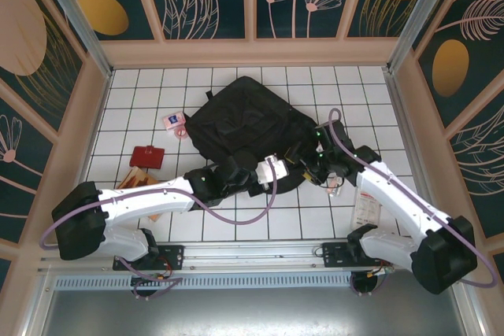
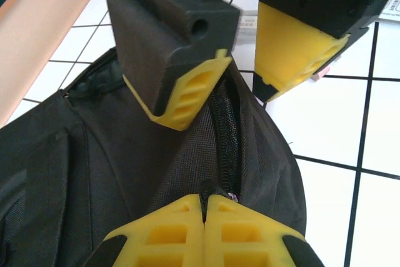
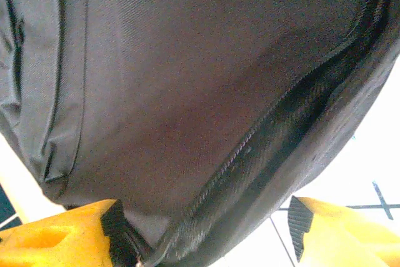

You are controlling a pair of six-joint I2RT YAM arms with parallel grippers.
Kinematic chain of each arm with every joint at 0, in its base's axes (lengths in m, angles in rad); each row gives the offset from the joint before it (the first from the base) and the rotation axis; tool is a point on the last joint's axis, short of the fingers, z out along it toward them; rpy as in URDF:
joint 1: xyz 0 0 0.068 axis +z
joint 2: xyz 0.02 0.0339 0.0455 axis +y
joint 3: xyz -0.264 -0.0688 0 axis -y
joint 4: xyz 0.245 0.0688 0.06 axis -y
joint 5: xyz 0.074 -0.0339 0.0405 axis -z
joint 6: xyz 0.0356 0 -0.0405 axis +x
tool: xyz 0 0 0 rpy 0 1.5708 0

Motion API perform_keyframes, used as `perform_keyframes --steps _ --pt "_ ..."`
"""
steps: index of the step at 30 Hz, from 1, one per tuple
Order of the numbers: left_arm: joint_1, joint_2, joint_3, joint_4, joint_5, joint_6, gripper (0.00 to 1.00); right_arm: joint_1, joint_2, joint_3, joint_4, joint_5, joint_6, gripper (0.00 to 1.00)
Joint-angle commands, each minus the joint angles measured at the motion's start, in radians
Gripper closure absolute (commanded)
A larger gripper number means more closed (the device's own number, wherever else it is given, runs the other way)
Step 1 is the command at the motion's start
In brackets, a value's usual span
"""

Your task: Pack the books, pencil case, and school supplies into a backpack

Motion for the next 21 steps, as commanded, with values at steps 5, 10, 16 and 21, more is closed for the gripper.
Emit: perform_keyframes --steps 5,10,16,21 --pt "-0.008 -0.011 0.034 0.066 -0.003 0.005 1.00 0.027 -0.028 -0.042 0.036 -0.019 0.146 0.34" --pt "-0.009 -0.018 0.025 0.071 0.015 0.001 1.00 0.066 -0.017 -0.082 0.116 0.016 0.224 0.35" --pt "-0.009 -0.053 -0.013 0.061 0.045 0.016 1.00 0.076 0.037 -0.053 0.122 0.078 0.184 0.75" --pt "-0.008 -0.088 -0.040 0.030 -0.020 0.027 1.00 0.077 0.064 -0.041 0.095 0.107 0.148 1.00"
